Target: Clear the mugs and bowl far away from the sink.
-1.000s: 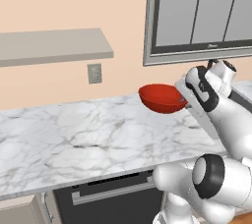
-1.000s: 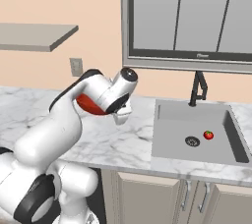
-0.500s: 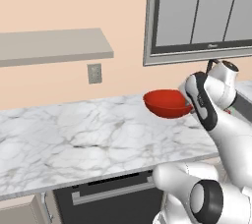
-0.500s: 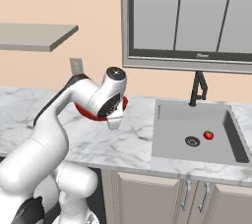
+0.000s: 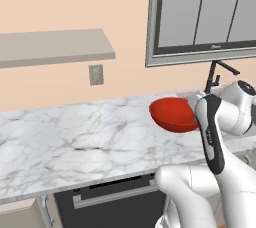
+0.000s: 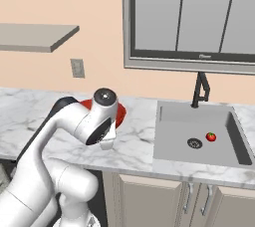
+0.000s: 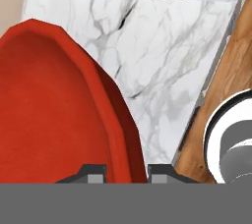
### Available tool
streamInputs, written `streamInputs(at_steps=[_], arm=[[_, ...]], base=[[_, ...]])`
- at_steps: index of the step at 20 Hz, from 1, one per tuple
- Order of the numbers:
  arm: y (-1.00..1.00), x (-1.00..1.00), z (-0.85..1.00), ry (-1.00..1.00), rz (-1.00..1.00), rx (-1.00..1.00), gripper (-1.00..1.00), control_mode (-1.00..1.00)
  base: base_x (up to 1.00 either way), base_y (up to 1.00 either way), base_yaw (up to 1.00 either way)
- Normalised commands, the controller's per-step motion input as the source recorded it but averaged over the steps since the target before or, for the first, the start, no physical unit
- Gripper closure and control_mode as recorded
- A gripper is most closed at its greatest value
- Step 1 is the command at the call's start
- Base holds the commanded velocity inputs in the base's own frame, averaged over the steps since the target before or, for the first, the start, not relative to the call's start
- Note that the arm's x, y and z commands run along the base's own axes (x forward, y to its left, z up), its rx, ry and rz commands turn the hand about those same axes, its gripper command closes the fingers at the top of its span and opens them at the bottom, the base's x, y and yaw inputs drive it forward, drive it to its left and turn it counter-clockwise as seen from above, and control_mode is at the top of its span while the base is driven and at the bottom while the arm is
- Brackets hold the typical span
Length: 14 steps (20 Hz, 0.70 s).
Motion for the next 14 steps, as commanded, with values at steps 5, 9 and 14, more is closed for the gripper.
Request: streamInputs(at_steps=[5, 9, 14], arm=[[0.01, -0.07, 0.00, 0.00, 0.00, 0.00, 1.00, 1.00], [0.00, 0.00, 0.00, 0.00, 0.00, 0.00, 1.00, 1.00], [0.00, 0.00, 0.00, 0.00, 0.00, 0.00, 1.00, 1.00]], base=[[-0.12, 0.00, 0.00], [-0.41, -0.05, -0.08], [-0.03, -0.58, -0.46]])
